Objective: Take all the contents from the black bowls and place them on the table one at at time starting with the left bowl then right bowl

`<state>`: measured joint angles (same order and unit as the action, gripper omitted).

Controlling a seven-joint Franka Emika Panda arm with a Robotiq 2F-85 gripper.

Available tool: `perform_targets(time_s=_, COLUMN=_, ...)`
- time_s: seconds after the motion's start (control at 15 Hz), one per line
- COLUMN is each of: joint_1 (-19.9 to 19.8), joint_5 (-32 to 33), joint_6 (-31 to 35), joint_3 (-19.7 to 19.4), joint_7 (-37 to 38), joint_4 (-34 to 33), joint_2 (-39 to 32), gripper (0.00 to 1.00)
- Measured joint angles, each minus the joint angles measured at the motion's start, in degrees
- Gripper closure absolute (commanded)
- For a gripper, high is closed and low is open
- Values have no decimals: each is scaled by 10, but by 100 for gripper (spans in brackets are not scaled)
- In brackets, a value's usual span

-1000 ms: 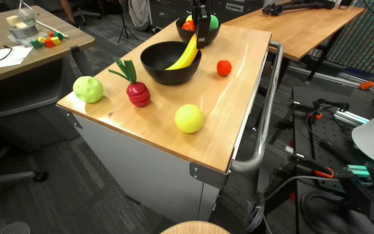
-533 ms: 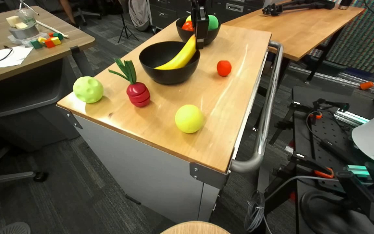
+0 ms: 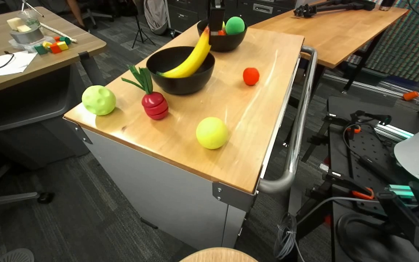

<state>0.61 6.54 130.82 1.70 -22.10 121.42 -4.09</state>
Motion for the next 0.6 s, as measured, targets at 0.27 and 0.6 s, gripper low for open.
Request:
perform_targets(time_s=0.27, joint_1=-2, joint_5=-52, joint_6=4, joint_3=-5, joint_7=9, joint_4=-9, joint_2=20, gripper=98)
perform_targets(time_s=0.6, joint_1=-15, joint_5=-138, joint_6=17, joint_3=-23, joint_7=19, joint_4=-5, joint_2=48, gripper=68)
